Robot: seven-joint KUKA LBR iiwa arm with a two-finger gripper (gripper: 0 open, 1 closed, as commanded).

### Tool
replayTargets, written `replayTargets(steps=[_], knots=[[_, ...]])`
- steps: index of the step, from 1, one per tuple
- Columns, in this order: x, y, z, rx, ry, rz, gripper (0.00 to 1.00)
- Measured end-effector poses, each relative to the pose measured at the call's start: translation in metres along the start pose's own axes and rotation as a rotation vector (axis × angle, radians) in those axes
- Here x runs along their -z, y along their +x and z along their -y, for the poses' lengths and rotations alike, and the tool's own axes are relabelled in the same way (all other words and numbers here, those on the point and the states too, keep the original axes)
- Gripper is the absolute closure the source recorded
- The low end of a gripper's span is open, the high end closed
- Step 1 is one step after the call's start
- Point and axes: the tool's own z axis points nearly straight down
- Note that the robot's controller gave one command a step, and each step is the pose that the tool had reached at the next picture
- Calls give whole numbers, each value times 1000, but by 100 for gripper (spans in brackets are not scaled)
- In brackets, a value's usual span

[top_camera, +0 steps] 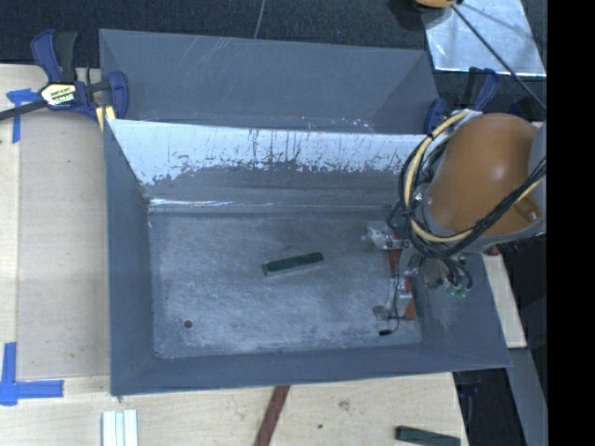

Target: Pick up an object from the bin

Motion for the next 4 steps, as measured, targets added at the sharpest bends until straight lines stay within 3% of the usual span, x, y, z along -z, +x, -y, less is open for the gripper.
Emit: replayTargets(steps=[1,2,3,4], knots=[[0,0,0,0,0,0,0],[-42,-9,-17,-23,0,3,0],[-48,-32,-78,42,0,-1,0],[-48,-40,-124,47,-3,3,0]])
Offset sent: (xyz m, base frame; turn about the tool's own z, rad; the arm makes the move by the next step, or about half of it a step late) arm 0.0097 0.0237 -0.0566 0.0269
